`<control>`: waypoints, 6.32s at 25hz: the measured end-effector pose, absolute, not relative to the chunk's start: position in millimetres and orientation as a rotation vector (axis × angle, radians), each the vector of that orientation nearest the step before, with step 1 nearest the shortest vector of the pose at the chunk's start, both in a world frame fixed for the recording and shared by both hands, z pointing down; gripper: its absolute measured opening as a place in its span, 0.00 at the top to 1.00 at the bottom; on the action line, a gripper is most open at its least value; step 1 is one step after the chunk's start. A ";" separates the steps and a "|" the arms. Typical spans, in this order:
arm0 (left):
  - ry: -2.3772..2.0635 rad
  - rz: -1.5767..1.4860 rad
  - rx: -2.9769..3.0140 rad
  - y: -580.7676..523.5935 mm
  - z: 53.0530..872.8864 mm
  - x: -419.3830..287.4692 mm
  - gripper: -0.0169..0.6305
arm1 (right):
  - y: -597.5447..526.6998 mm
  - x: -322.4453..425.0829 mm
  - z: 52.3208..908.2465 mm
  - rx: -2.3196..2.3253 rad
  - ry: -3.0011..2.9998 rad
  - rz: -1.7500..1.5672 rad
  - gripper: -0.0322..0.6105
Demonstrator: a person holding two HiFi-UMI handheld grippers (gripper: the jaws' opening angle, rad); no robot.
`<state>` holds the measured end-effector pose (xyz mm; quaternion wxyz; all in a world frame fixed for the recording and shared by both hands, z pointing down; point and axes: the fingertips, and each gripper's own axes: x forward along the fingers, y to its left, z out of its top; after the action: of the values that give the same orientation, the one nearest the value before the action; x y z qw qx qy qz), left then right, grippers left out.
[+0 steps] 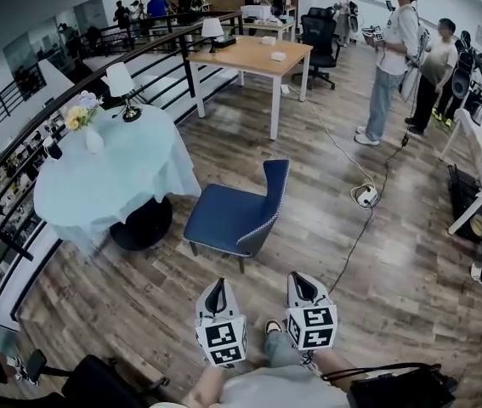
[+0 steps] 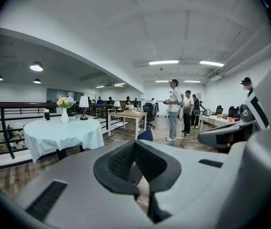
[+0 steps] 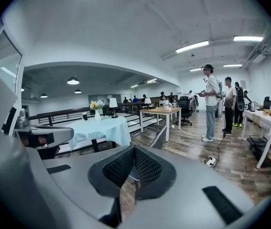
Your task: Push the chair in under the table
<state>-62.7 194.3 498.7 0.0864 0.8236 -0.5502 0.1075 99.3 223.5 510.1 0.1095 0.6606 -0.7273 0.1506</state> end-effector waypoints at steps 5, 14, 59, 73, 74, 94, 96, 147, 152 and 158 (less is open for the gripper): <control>-1.692 0.305 2.434 154.5 488.5 -46.1 0.98 | 177.1 119.2 503.9 1.893 -2.175 0.431 0.92; -1.748 0.323 2.354 104.8 498.0 -23.0 0.98 | 116.9 153.6 510.8 1.819 -2.200 0.452 0.92; -1.649 0.348 2.452 -138.1 493.3 -73.9 0.98 | -117.9 98.6 525.0 1.854 -2.125 0.520 0.92; -1.394 0.376 2.575 -190.4 508.2 -58.3 0.98 | -143.1 93.1 519.9 2.063 -1.969 0.558 0.92; -1.376 0.383 2.578 -190.6 511.2 -52.6 0.98 | -140.4 98.6 521.3 2.077 -1.951 0.568 0.92; -1.276 0.522 2.584 -183.6 532.7 29.2 0.98 | -128.3 201.3 557.5 2.138 -1.784 0.696 0.88; -1.280 0.533 2.578 -184.0 535.7 33.1 0.98 | -129.0 207.0 563.1 2.127 -1.785 0.712 0.81; -1.600 0.617 2.259 -196.2 575.7 -52.6 0.98 | -175.4 196.8 650.2 2.127 -1.606 0.969 0.79; -1.642 0.609 2.231 -194.3 575.3 -71.9 0.98 | -196.3 172.1 651.1 2.128 -1.647 0.958 0.79; -1.688 0.601 2.177 -190.6 575.7 -96.1 0.98 | -214.3 155.0 650.0 2.117 -1.660 0.957 0.79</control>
<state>-96.1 -190.6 575.7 0.1603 0.7621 -0.5909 0.2104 155.0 -214.3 650.0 0.1428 0.7338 -0.5755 0.3317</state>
